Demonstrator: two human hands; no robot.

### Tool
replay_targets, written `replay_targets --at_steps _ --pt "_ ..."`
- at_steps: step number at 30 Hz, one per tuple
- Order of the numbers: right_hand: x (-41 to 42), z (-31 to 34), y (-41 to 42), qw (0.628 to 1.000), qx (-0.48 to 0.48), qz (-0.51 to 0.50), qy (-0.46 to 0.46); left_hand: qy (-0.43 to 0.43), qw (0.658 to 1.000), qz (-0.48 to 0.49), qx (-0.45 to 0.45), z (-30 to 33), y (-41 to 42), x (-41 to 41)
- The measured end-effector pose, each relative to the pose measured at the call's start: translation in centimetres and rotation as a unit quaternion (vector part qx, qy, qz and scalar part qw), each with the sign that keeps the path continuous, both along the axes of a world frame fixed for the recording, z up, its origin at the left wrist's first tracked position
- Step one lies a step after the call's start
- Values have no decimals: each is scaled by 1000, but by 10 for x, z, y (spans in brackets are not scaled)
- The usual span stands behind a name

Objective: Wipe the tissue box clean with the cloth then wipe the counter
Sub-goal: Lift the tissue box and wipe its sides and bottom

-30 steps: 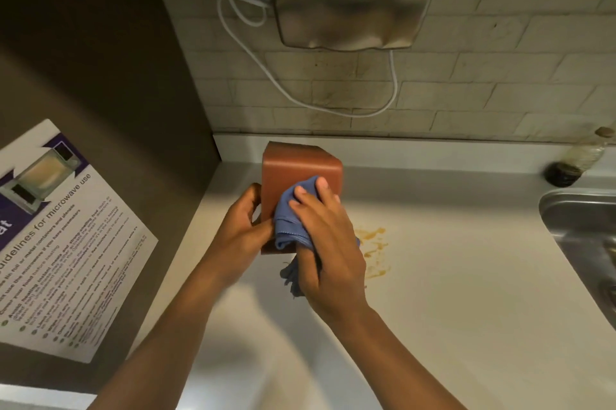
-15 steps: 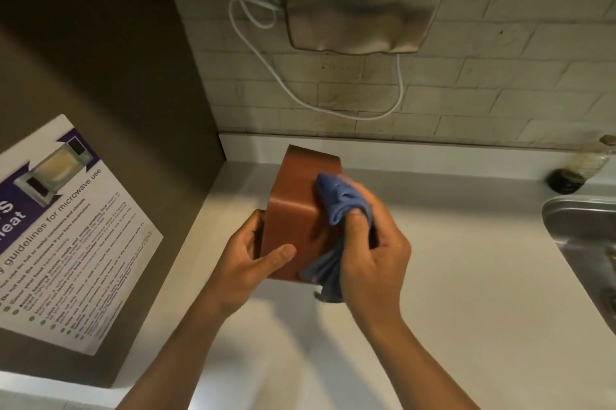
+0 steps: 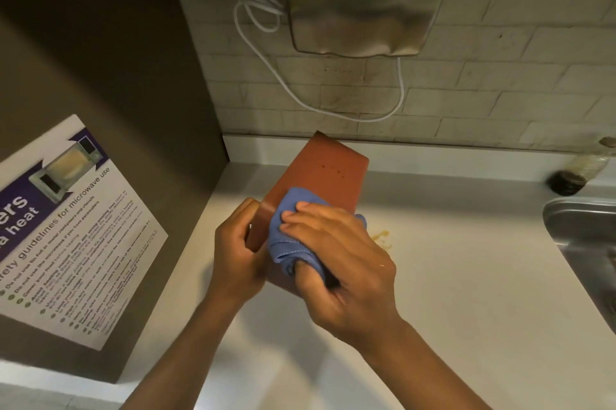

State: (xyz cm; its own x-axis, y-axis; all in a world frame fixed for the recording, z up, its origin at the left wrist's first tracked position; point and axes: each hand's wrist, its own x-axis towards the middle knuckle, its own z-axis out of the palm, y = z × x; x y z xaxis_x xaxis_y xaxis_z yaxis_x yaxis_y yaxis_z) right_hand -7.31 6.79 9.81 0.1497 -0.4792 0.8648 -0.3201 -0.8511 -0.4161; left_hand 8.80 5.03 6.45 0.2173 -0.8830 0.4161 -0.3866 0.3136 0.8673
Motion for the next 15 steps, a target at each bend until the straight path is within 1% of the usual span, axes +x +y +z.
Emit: replay_targets --at_steps 1,3,4,6,8,11,12,13,15 --pt "0 4 -1 999 -13 9 33 -2 1000 -2 -7 0 1 2" --pt "-4 11 -6 996 -18 26 81 31 999 -16 -18 4 2 5" --pt "-9 13 -11 996 0 22 87 13 999 -19 -45 5 2 6" --pt "-24 13 -25 996 53 -12 68 -46 994 -19 -93 6 3 7" --pt "-37 7 -34 994 90 -35 52 -54 994 -21 -97 8 6 10" --pt "-41 -7 -25 992 97 -25 73 -17 997 -32 -70 5 8 12" --pt "-39 -10 -17 992 90 -17 82 2 997 -33 -64 6 10 10" --pt "-35 -10 -9 992 81 -4 93 2 998 -25 -66 3 10 9" --pt "-26 -6 4 990 57 30 128 31 996 -53 -70 2 13 9"
